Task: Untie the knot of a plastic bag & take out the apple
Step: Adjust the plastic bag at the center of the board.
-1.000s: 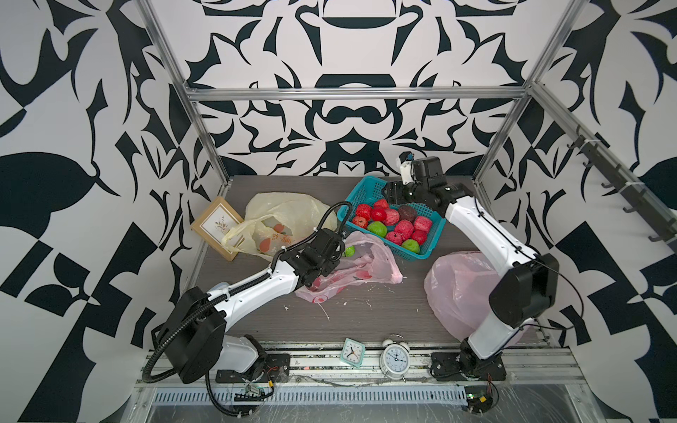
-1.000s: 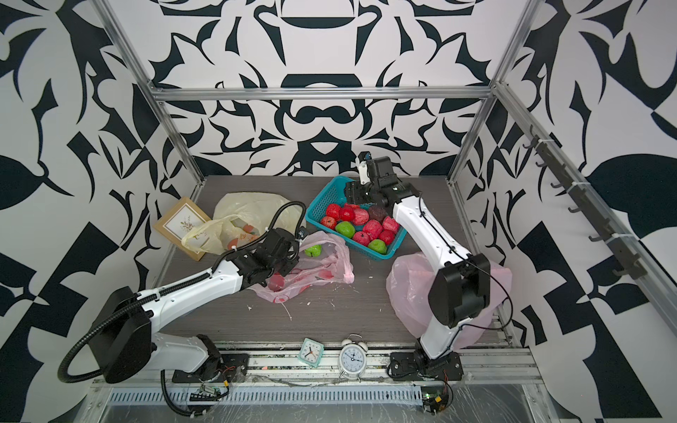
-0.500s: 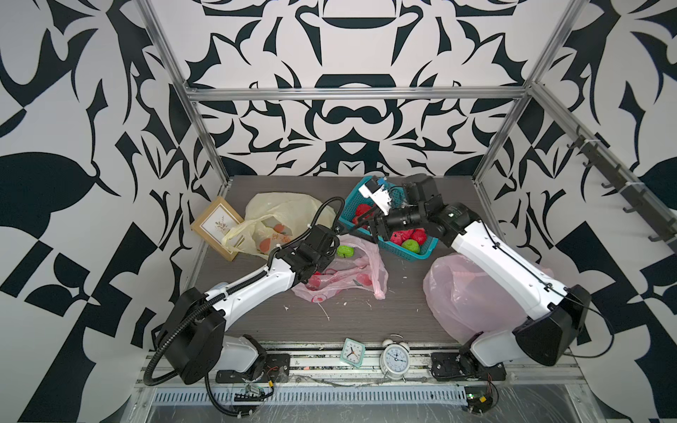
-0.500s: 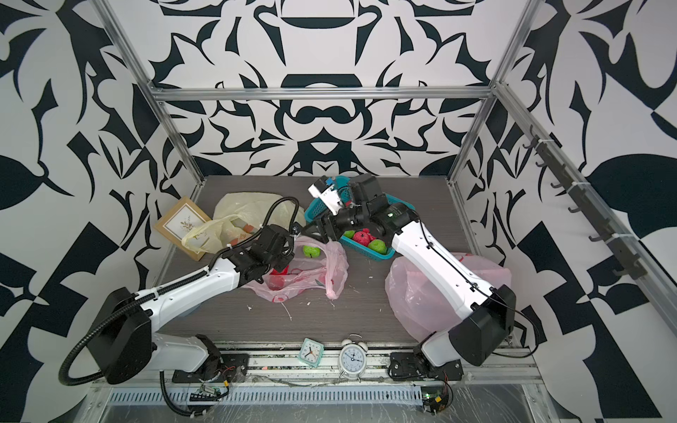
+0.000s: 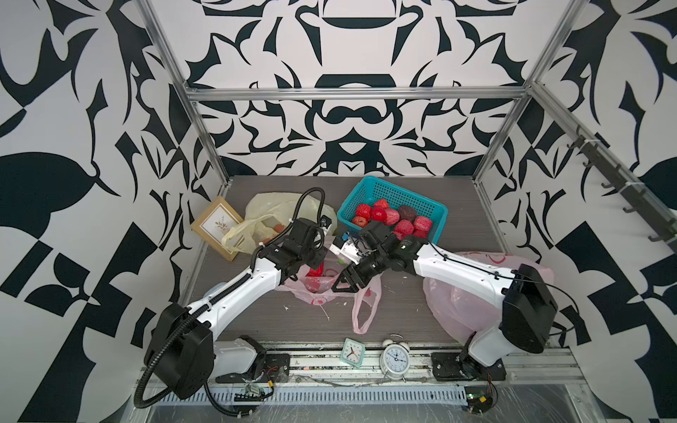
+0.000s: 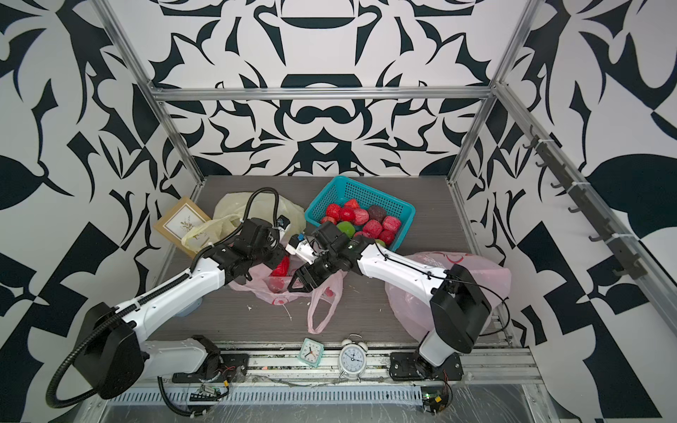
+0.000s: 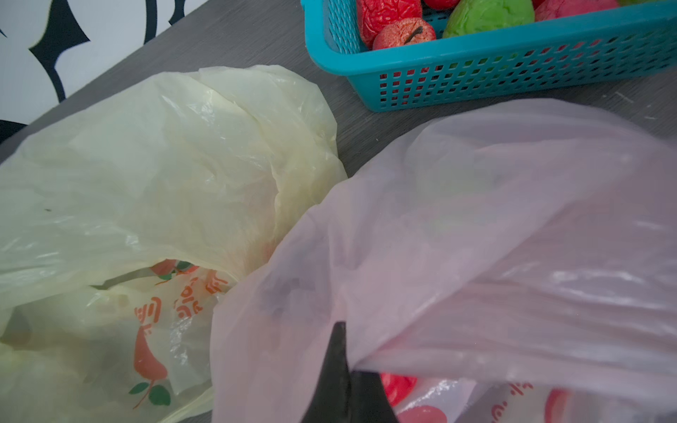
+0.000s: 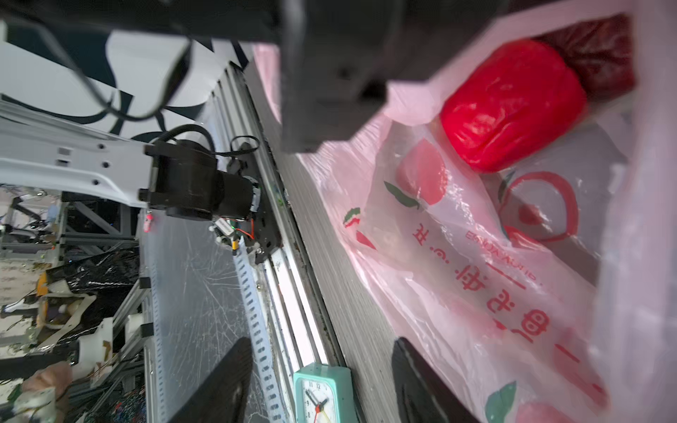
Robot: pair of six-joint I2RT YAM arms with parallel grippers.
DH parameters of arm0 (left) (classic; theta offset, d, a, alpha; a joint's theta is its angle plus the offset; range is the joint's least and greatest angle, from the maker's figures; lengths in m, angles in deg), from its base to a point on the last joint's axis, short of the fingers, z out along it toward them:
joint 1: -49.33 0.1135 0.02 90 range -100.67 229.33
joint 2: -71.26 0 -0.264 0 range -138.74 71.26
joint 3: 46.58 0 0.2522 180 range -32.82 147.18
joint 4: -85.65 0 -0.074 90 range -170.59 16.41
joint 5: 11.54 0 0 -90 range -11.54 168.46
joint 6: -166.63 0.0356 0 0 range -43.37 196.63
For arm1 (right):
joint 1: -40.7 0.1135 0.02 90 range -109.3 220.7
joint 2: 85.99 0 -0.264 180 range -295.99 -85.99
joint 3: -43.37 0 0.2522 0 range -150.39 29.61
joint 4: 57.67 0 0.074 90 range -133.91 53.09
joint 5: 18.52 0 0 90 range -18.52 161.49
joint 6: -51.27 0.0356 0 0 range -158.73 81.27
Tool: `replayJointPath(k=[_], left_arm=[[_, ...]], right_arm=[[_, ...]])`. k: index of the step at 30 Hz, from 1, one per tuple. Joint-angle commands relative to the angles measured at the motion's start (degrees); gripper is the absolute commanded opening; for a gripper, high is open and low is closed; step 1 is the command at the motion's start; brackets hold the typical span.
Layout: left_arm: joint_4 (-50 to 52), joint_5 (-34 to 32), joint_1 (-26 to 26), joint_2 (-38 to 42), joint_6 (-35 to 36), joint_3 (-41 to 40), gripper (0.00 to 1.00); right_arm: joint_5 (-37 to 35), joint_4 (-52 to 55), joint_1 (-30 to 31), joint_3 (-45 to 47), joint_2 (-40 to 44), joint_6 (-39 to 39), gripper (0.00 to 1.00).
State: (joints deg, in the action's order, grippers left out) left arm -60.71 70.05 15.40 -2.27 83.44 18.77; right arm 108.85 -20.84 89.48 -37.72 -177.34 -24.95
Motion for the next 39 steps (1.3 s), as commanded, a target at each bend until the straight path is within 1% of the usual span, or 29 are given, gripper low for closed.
replayJointPath(k=[1,4,5,7,11,13,18,21,24,31,32,39], left_arm=[[3.7,11.0,0.1,1.0,-2.7,3.8,0.00],[6.1,17.0,0.2,0.7,-3.9,6.0,0.00],[6.7,19.0,0.1,-1.1,-4.4,6.6,0.00],[7.2,22.8,0.0,-1.6,-5.6,7.5,0.00],[9.1,27.1,-1.4,-3.3,-7.2,9.4,0.00],[10.6,27.1,-2.1,-3.9,-7.1,10.0,0.00],[13.2,24.3,-2.2,-3.9,-5.5,8.8,0.00],[13.5,22.6,-2.1,-3.2,-5.0,7.0,0.00],[12.7,22.7,-2.2,-2.8,-5.1,5.7,0.00],[11.4,23.1,-2.1,-3.3,-5.2,4.7,0.00],[11.3,22.9,-2.1,-3.4,-5.1,4.7,0.00],[10.6,23.2,-2.1,-3.5,-4.7,3.8,0.00]], right_arm=[[-10.0,-5.4,0.5,1.0,0.4,4.8,0.63],[-16.3,-8.0,0.6,2.6,0.3,7.2,0.63],[-18.7,-8.2,0.5,2.9,0.4,7.8,0.63],[-23.4,-8.9,0.5,4.0,1.1,8.5,0.63],[-31.7,-10.0,0.6,5.8,2.9,9.4,0.63],[-34.2,-9.9,0.5,6.1,3.2,9.4,0.63],[-39.5,-10.1,0.8,7.0,3.7,9.9,0.67],[-43.9,-9.8,0.7,7.7,3.8,10.0,0.69],[-46.8,-8.2,0.7,7.1,2.7,9.5,0.71],[-47.9,-6.6,0.8,5.1,-1.9,9.4,0.74],[-50.0,-6.5,0.8,4.7,-2.7,9.4,0.75],[-49.7,-7.2,0.7,2.3,-7.7,8.8,0.77]])
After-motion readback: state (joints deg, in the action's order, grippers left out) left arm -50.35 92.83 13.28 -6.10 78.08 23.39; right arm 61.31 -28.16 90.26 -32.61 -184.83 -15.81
